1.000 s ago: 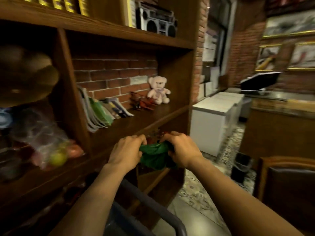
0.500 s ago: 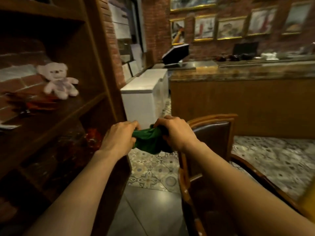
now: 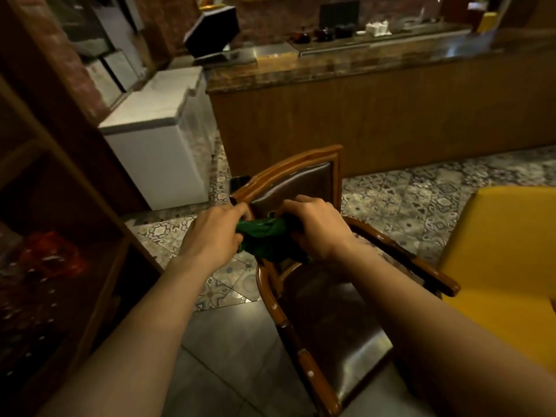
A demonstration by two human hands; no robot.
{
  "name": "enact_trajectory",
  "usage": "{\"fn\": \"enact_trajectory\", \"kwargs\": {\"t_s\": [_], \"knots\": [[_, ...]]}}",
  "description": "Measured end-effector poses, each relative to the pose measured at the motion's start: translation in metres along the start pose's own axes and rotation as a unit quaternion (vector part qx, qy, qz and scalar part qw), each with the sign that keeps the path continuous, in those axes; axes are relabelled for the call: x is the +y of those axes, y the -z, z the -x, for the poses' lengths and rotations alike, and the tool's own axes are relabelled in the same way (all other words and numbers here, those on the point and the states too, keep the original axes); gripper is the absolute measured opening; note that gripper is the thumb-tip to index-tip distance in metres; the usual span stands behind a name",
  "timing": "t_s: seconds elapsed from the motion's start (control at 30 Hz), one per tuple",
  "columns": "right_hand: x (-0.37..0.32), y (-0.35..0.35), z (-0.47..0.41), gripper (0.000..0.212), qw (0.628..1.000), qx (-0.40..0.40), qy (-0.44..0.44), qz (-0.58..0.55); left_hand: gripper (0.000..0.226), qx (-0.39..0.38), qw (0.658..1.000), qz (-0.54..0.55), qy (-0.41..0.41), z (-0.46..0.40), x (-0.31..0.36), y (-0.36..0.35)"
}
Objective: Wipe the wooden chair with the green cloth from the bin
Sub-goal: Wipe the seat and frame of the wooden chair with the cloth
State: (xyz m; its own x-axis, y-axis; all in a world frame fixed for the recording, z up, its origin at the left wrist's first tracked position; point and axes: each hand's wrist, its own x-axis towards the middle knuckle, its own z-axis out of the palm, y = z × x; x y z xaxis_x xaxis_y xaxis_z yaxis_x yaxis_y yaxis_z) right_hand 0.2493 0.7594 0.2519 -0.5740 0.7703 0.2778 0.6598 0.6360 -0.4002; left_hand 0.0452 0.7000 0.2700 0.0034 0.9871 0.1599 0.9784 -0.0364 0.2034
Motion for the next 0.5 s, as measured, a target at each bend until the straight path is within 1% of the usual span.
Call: {"fn": "enact_trajectory", "kwargs": {"t_s": [0.2,0.37,0.5], "knots": [[0.036,-0.050,0.001,0.043,0.997,-0.021,-0.069,0.013,0.036,-0.041,0.997,0.039,-0.047,-0.032,-0.023,-0.064],[0.051,-0.094,0.007,0.045,0.991,-0.045,-0.128,0.013,0.038,-0.085,0.989,0.078,-0.093,-0.050,-0.048,-0.121],[0.060,-0.134,0.012,0.047,0.984,-0.066,-0.166,0.009,0.040,-0.107,0.983,0.099,-0.112,-0.051,-0.072,-0.171]]}}
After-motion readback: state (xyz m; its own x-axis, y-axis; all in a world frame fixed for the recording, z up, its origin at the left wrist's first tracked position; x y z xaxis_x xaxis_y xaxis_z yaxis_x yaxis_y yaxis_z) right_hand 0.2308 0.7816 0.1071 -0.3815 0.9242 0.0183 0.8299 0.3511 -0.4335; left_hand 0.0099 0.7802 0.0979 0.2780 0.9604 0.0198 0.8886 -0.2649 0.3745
